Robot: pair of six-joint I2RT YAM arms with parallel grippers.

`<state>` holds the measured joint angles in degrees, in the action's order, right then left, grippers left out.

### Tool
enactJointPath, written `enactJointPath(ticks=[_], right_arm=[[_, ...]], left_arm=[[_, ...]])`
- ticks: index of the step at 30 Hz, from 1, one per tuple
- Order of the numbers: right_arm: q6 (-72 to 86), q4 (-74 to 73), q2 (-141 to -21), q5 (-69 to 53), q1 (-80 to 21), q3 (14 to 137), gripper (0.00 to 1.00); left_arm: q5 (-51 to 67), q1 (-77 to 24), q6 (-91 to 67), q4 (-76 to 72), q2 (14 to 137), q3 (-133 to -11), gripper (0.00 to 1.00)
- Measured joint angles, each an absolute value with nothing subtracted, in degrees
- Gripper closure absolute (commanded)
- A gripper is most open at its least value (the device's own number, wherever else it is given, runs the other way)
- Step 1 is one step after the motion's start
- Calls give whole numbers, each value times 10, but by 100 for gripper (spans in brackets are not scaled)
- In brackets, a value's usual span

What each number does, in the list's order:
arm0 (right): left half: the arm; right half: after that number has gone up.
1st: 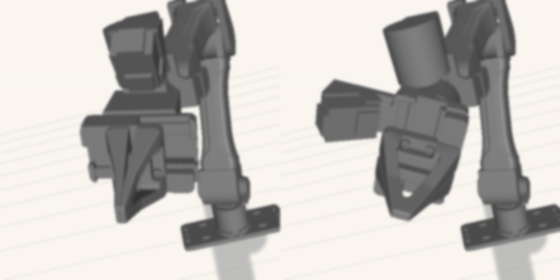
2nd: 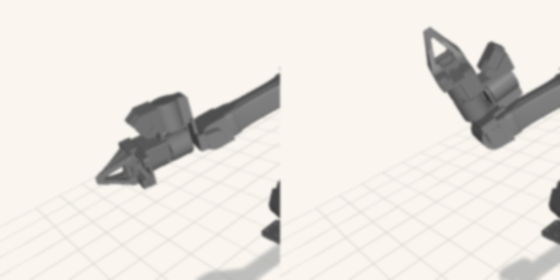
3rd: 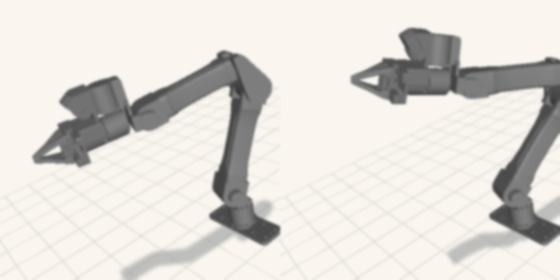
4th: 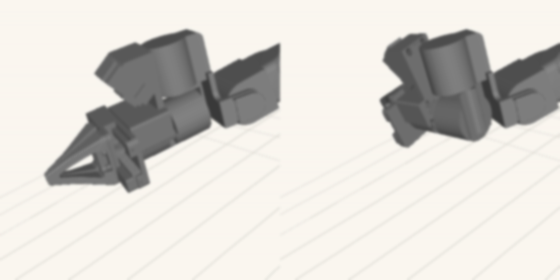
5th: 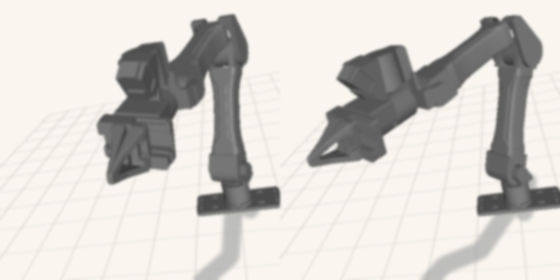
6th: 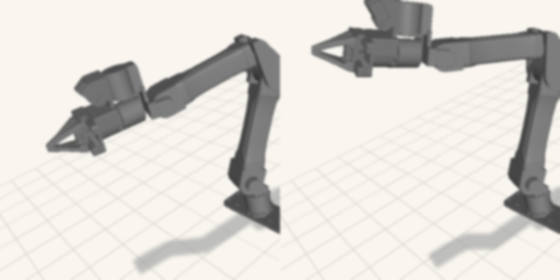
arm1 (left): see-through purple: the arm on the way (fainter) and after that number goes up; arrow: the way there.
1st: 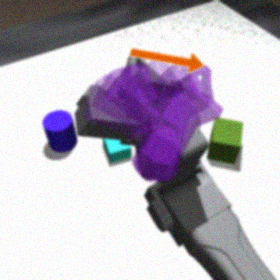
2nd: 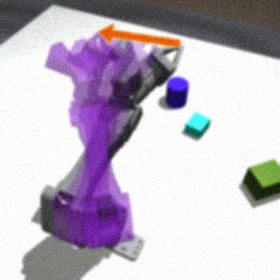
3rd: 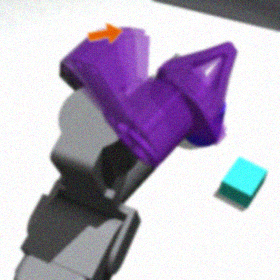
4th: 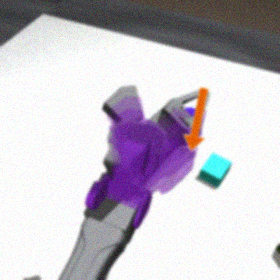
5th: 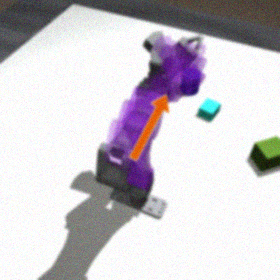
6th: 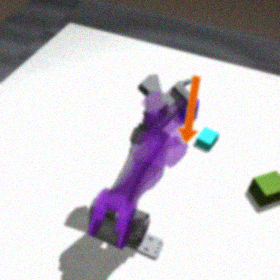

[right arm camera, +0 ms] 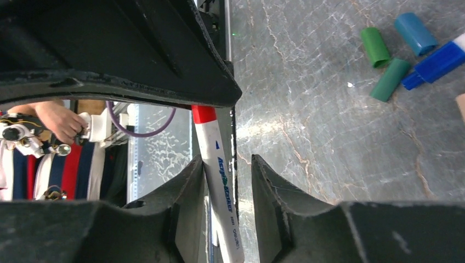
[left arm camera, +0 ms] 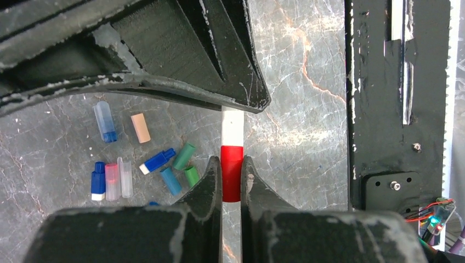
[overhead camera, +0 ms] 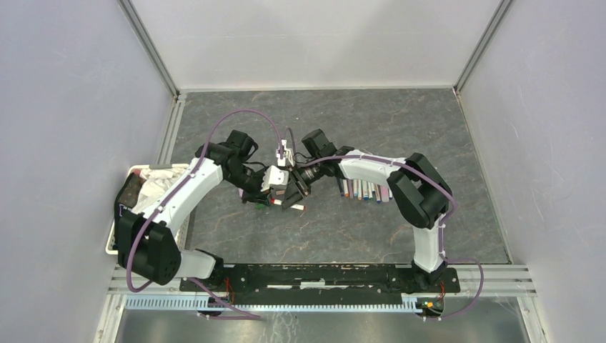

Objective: Open the pen caps

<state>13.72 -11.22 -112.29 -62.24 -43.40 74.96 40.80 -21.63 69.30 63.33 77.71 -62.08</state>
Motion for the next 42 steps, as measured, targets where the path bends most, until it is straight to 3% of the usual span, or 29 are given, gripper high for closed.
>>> enactJointPath(ticks=[3, 6, 20, 22, 26, 38, 42], right_arm=[[150, -108, -1135, -643, -435, 760, 88], [158, -102, -1138, -653, -437, 768, 100], [155, -136, -1171, -668, -434, 830, 100], [147, -145, -1172, -667, -434, 838, 100], [132, -164, -1174, -668, -433, 847, 100], [83, -219, -1180, -656, -425, 863, 100], [81, -220, -1180, -656, -424, 863, 100]], left_arm=[[397, -216, 693, 633, 778, -622, 98], [388, -213, 693, 636, 780, -623, 97], [375, -225, 694, 628, 780, -630, 54], [375, -232, 696, 628, 780, -630, 55], [363, -243, 701, 625, 778, -630, 65], [275, -258, 736, 611, 766, -621, 59], [266, -258, 742, 609, 764, -621, 72]])
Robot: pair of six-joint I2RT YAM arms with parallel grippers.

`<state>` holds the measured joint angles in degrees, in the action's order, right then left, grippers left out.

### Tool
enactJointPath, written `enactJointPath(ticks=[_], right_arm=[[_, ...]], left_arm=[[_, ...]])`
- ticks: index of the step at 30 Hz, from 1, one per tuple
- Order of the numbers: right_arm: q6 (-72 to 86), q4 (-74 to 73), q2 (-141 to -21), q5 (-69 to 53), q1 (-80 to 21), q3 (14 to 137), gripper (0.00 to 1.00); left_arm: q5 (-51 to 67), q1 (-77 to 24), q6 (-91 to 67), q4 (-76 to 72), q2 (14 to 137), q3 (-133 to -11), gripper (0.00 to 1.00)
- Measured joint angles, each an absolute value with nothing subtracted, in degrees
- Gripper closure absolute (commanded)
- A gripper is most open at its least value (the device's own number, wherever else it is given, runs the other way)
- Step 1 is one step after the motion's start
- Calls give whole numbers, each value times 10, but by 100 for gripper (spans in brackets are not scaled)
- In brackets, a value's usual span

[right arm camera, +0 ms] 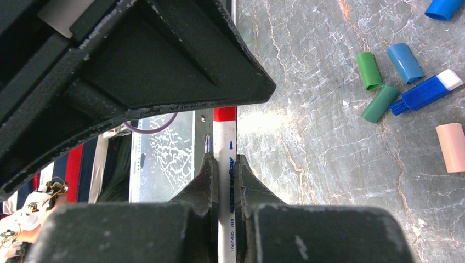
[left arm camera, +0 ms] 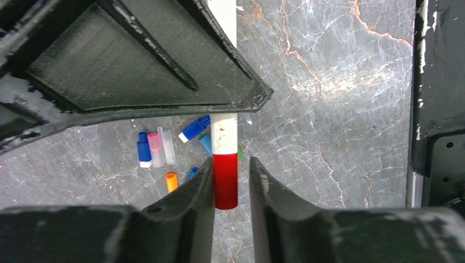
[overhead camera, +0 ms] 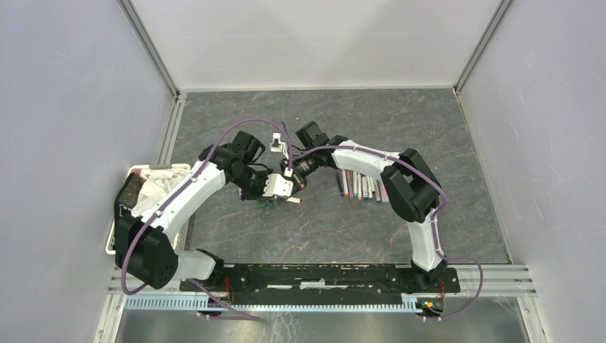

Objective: Open the pen caps

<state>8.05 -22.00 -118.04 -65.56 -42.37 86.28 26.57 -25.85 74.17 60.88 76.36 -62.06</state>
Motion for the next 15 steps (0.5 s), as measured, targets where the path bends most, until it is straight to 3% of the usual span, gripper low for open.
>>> enactJointPath(ticks=[3, 7, 15], right_arm=[[82, -220, -1180, -659, -425, 863, 100], [87, -220, -1180, -660, -424, 863, 100], [81, -207, -1176, -667, -424, 843, 100]], left_arm=[[266, -259, 743, 602, 763, -621, 88], [262, -264, 745, 598, 763, -621, 97], [255, -269, 764, 606, 764, -621, 98]])
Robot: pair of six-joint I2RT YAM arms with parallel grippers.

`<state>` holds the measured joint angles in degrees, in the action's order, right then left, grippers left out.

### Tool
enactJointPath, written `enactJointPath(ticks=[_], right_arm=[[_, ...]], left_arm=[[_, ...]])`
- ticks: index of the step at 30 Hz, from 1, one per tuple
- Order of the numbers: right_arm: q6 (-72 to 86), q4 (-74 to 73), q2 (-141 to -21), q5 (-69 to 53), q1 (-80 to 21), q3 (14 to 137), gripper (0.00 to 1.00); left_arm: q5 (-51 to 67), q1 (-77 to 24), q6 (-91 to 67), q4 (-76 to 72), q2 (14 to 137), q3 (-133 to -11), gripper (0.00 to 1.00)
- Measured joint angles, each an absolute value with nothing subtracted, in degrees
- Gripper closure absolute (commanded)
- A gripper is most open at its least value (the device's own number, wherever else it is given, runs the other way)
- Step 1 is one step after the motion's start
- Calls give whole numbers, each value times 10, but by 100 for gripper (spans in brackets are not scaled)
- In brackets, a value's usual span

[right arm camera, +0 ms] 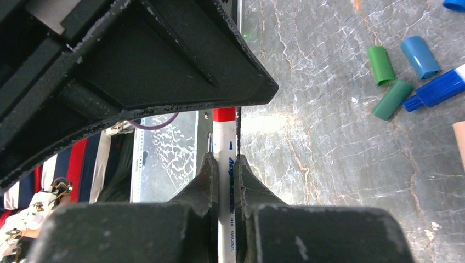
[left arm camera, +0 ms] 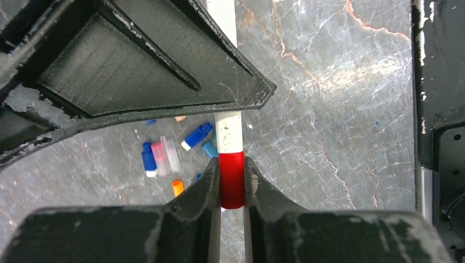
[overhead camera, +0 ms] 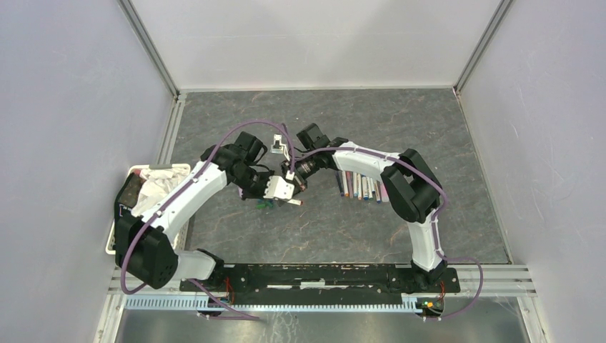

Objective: Open the pen caps

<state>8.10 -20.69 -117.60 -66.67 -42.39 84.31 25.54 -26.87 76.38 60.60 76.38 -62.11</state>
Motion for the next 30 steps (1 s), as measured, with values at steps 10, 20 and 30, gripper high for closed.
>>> enactJointPath(ticks=[10, 20, 30], right_arm=[[82, -162, -1085, -650, -395, 687, 100], [111, -175, -998, -462, -295, 633, 100], [177, -161, -957, -100, -239, 590, 100]], left_arm=[[205, -189, 837, 687, 818, -693, 98], [228, -155, 774, 609, 837, -679, 98], [234, -199, 549, 438, 932, -635, 91]])
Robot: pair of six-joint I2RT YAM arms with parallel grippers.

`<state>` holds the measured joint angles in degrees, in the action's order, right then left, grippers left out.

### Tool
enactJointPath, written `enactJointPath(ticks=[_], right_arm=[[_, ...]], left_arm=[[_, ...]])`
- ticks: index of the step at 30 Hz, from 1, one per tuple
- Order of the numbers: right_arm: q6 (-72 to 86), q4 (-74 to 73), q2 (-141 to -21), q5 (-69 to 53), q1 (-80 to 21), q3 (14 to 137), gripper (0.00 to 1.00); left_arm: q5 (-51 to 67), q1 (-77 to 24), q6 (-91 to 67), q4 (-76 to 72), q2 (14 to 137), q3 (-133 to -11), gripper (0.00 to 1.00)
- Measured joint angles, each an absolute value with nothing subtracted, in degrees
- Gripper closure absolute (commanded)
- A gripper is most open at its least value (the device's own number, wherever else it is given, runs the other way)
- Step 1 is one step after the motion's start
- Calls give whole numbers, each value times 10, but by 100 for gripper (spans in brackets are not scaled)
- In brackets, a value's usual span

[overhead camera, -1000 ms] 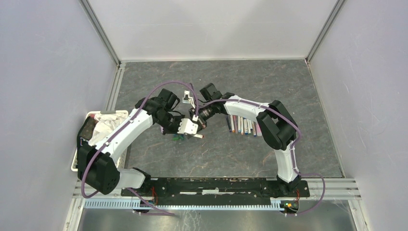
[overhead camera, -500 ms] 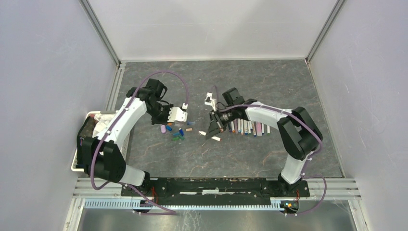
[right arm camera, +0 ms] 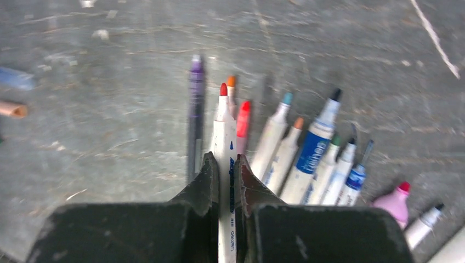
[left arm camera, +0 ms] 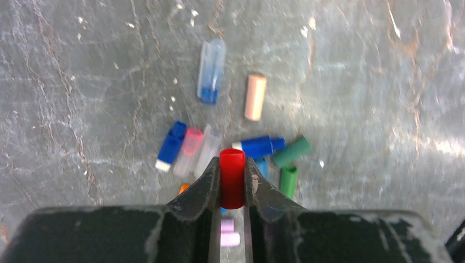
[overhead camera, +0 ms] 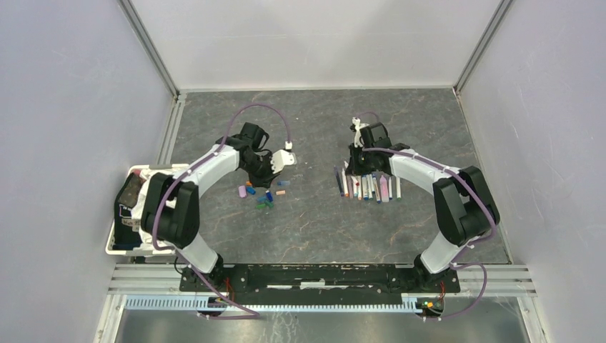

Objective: Open the pen caps

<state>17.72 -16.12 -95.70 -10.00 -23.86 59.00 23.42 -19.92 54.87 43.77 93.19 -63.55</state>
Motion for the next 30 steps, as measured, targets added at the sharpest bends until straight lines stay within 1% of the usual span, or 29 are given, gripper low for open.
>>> enactJointPath(ticks=[1, 5, 7, 8, 10, 11, 12, 15, 19, 20, 21, 22, 28, 30], right_arm=[[184, -157, -957, -76, -239, 581, 100], [210, -138, -957, -1, -242, 550, 100], [220, -133, -961, 27, -243, 544, 100], [223, -127, -963, 36, -243, 544, 99], [228, -114, -968, 51, -244, 545, 91], [229, -107, -971, 58, -245, 546, 87], [230, -104, -973, 64, -246, 546, 85], [234, -96, -975, 77, -249, 547, 77], [234, -95, -975, 85, -255, 547, 66], [236, -95, -975, 87, -257, 547, 65], [236, -95, -975, 88, -259, 547, 65], [237, -95, -975, 91, -263, 547, 64], [238, -106, -957, 96, -289, 547, 63], [238, -111, -940, 96, -296, 546, 60]], left_arm=[[225, -205, 524, 420, 941, -635, 83], [191, -220, 450, 363, 964, -634, 68], [177, -223, 423, 345, 969, -634, 58], [171, -223, 413, 339, 970, -634, 52], [163, -223, 397, 330, 970, -634, 38], [159, -223, 386, 324, 970, -634, 23], [158, -223, 383, 324, 970, -634, 17], [155, -223, 365, 325, 969, -634, 11], [156, -223, 353, 338, 960, -639, 7], [156, -223, 349, 345, 954, -644, 7], [156, -223, 345, 350, 948, -650, 2], [157, -223, 340, 357, 939, -662, 0], [165, -221, 314, 378, 869, -728, 0], [163, -217, 304, 380, 846, -746, 0]])
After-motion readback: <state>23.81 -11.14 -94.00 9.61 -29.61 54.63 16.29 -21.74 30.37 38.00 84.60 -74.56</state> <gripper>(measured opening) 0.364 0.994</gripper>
